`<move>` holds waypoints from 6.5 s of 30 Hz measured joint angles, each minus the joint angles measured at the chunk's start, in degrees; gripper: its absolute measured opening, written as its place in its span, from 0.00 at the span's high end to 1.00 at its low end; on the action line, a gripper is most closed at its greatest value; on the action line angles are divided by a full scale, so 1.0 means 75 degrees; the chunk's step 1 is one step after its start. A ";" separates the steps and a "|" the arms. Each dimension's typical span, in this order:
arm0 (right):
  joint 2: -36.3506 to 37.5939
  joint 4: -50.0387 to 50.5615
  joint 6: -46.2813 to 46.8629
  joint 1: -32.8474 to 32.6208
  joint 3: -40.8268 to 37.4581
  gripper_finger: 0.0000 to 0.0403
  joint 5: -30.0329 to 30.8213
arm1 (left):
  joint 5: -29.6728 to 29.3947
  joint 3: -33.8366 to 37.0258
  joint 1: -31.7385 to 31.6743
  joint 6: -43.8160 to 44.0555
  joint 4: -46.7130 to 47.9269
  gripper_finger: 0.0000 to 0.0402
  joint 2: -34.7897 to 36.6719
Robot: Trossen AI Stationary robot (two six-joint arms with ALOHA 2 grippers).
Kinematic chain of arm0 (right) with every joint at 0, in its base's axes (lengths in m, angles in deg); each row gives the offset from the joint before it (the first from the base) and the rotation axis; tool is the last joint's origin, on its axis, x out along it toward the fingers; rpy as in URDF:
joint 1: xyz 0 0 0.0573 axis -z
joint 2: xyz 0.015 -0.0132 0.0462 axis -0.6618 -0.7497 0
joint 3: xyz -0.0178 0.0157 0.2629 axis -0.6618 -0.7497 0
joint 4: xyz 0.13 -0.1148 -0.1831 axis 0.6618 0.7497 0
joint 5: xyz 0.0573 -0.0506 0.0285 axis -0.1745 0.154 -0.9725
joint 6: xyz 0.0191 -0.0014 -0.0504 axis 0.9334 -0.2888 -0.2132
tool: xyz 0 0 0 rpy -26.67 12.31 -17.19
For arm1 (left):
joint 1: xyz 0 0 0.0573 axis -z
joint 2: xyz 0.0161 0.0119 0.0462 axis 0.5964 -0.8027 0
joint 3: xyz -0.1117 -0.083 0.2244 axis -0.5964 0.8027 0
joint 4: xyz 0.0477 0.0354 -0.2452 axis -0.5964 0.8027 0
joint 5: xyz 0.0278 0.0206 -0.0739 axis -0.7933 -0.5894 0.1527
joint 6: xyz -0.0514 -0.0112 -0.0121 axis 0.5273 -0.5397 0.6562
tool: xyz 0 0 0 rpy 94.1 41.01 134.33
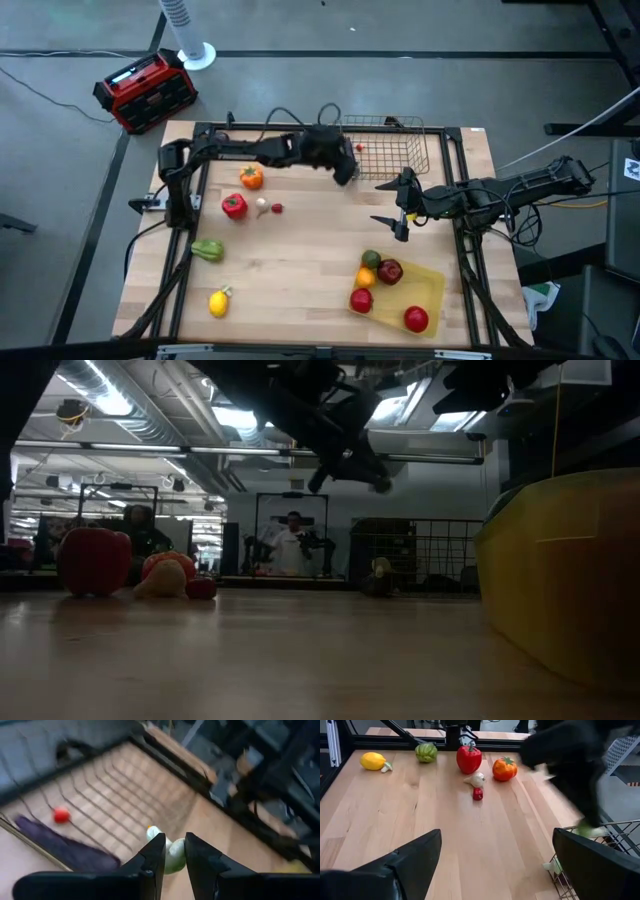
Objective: Sort produce into baskets
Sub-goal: Put the green mushroom into the wire basket, then put the pepper into the wire basket
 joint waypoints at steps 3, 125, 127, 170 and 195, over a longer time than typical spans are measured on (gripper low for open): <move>0.0001 -0.0002 0.0000 0.0001 0.0000 0.07 0.0002 | -0.0020 0.0000 -0.0301 -0.0017 -0.0255 0.83 0.0003; 0.0000 -0.0010 0.0000 0.0003 0.0000 0.07 0.0000 | -0.0804 0.3456 0.0905 -0.2935 0.4783 0.49 0.1046; 0.0000 -0.0008 0.0000 0.0000 0.0000 0.07 -0.0003 | -0.0787 0.3456 0.0908 -0.2935 0.4792 0.55 0.1046; 0.0000 -0.0002 -0.0001 0.0003 0.0000 0.07 0.0003 | -0.1302 0.1273 -0.0313 -0.2156 -0.5232 0.72 -0.1187; -0.0001 -0.0028 -0.0001 0.0002 0.0000 0.07 0.0015 | -0.1294 0.1192 -0.0762 -0.1975 -0.4590 0.72 -0.1483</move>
